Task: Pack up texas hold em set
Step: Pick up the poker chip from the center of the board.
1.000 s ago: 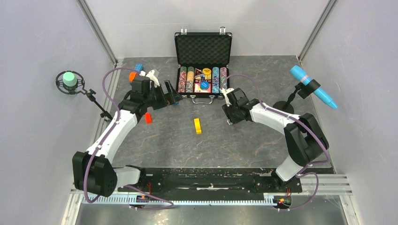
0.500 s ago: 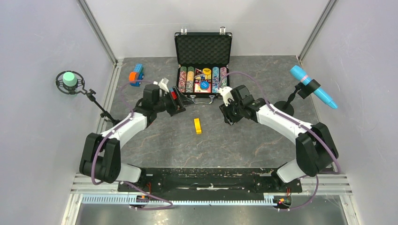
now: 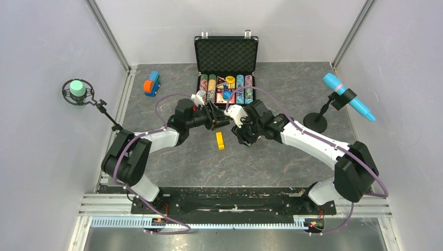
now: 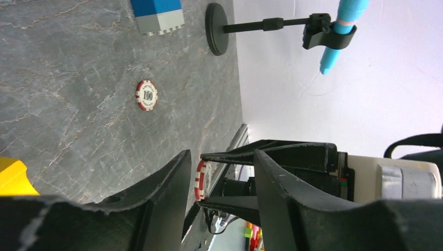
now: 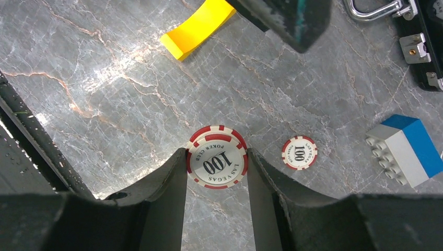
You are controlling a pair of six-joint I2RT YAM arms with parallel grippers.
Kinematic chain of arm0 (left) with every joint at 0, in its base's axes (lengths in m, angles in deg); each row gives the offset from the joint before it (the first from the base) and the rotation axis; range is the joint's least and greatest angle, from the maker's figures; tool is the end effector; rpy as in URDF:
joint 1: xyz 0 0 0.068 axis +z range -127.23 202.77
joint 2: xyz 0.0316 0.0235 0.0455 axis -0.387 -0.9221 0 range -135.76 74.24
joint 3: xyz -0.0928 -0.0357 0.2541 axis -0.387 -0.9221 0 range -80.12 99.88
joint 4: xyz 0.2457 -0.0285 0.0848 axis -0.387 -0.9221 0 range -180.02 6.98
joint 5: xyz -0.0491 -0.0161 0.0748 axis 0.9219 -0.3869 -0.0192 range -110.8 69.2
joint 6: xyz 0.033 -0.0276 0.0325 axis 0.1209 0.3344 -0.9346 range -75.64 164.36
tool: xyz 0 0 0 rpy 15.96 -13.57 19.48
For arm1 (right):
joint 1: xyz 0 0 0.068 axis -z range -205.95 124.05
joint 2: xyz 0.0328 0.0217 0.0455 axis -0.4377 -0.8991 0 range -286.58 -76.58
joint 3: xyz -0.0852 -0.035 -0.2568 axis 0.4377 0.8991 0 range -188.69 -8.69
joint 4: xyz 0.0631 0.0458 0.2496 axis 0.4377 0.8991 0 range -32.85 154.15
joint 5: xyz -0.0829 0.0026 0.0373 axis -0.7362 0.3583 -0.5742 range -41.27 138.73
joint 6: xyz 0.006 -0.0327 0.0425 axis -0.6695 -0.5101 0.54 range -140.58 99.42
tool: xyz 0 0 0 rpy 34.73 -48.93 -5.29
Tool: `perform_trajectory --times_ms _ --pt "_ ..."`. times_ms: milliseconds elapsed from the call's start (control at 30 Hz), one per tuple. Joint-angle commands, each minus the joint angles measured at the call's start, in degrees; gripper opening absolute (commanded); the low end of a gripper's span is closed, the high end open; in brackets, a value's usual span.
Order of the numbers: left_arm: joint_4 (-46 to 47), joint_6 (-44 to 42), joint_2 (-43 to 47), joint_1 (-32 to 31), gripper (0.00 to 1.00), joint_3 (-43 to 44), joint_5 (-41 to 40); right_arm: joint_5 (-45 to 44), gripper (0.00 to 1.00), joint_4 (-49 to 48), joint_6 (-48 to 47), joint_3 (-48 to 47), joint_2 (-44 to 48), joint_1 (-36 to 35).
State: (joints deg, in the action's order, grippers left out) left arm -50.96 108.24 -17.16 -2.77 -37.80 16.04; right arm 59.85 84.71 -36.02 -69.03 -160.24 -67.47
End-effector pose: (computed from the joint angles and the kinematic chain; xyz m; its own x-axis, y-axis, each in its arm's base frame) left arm 0.2888 -0.1617 0.2016 -0.8905 -0.3709 -0.2634 0.1425 0.3224 -0.9358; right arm 0.2264 0.2095 0.2494 -0.3626 -0.6697 -0.6481 -0.8693 0.4938 -0.0238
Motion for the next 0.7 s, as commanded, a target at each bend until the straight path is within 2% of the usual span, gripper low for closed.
perform_trajectory --times_ms 0,667 --pt "9.7 5.2 -0.6 -0.4 0.53 -1.3 2.9 -0.8 0.09 -0.9 -1.3 -2.8 2.7 0.4" --pt "12.6 4.4 -2.2 -4.0 0.52 -2.0 7.3 -3.3 0.10 -2.7 -0.8 -4.5 5.1 0.4"
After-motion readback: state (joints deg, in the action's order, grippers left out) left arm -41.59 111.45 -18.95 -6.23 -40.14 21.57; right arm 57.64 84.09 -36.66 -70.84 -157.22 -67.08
